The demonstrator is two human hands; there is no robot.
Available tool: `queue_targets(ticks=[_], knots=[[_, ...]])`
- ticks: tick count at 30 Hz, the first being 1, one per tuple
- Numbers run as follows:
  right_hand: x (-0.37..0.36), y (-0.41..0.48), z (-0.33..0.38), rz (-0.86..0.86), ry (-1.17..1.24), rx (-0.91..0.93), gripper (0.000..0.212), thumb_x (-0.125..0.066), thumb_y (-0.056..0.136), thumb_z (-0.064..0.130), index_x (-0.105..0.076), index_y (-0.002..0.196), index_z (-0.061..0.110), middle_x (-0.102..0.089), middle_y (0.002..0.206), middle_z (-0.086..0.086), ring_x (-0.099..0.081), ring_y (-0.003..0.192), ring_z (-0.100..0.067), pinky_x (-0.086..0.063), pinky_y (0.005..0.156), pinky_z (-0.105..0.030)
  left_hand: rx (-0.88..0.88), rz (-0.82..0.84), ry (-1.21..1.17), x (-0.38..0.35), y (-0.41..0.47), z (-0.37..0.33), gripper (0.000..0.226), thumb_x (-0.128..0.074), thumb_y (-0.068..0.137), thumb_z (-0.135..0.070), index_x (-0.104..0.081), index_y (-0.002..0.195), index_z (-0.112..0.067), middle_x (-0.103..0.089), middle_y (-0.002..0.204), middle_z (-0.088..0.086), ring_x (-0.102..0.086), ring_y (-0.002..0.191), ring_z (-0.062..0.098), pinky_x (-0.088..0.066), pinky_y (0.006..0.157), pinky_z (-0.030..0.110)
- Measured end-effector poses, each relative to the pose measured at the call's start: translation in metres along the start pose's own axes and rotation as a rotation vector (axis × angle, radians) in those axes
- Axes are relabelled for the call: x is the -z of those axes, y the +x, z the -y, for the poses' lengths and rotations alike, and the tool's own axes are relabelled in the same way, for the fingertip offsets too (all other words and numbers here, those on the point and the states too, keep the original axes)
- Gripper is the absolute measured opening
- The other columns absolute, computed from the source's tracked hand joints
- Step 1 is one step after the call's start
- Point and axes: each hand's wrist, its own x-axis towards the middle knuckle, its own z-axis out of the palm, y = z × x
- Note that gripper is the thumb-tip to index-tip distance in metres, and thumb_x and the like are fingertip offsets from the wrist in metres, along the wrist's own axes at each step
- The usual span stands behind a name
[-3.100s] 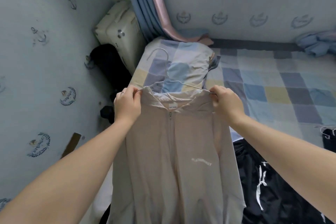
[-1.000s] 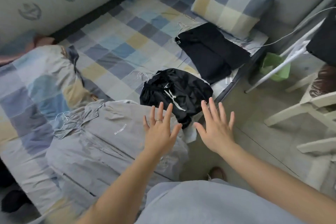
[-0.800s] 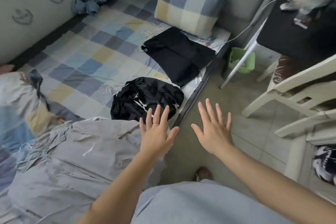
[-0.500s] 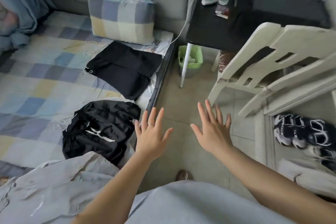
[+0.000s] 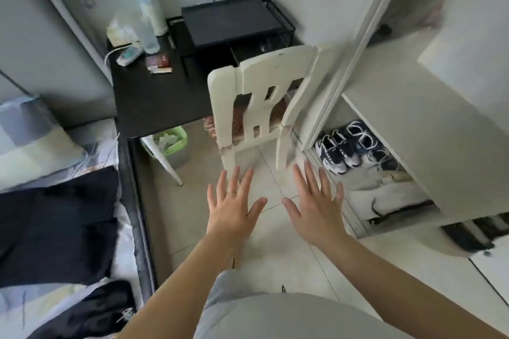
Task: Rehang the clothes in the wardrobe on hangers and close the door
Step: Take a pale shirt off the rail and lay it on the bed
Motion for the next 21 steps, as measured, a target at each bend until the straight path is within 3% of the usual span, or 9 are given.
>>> queue_targets(ticks=[5, 9, 16, 21], knots=[[0.023, 0.041, -0.023, -0.115, -0.013, -0.289, 0.071, -0.02, 0.098, 0.062, 0.013, 0.155, 0.034, 0.027, 0.16, 0.011, 0.016, 0.151, -0.024, 0.006, 0.115, -0.061, -0.302, 0.104, 0.071, 0.016, 0.106, -0.025, 0.069, 0.001, 0.089, -0.078, 0.032, 0.144, -0.051, 0.02, 0.165, -0.008, 0.029, 0.148, 0.022, 0.017, 0.118, 0.054], [0.048, 0.062, -0.032, -0.236, -0.037, -0.461, 0.073, -0.02, 0.098, 0.061, 0.023, 0.152, 0.035, 0.034, 0.156, 0.012, 0.019, 0.15, -0.022, 0.0, 0.117, -0.062, -0.58, 0.143, 0.103, 0.037, 0.182, -0.059, 0.071, -0.007, 0.092, -0.077, 0.021, 0.151, -0.048, 0.011, 0.167, -0.007, 0.017, 0.152, 0.026, 0.012, 0.119, 0.053], [0.118, 0.079, -0.057, -0.402, -0.119, -0.667, 0.067, -0.026, 0.099, 0.056, -0.006, 0.158, 0.029, 0.0, 0.166, 0.006, -0.003, 0.152, -0.026, -0.006, 0.118, -0.06, -0.915, 0.114, 0.052, 0.07, 0.268, -0.158, 0.071, -0.01, 0.093, -0.073, 0.013, 0.154, -0.046, 0.01, 0.167, -0.01, 0.013, 0.153, 0.02, 0.004, 0.121, 0.05], [0.197, 0.087, -0.092, -0.56, -0.276, -0.707, 0.068, -0.024, 0.099, 0.057, -0.015, 0.158, 0.025, 0.0, 0.166, 0.004, -0.004, 0.152, -0.028, -0.006, 0.116, -0.063, -1.109, 0.014, 0.034, 0.11, 0.31, -0.263, 0.074, -0.012, 0.093, -0.072, 0.007, 0.157, -0.041, 0.007, 0.168, -0.006, 0.008, 0.154, 0.024, 0.001, 0.122, 0.051]])
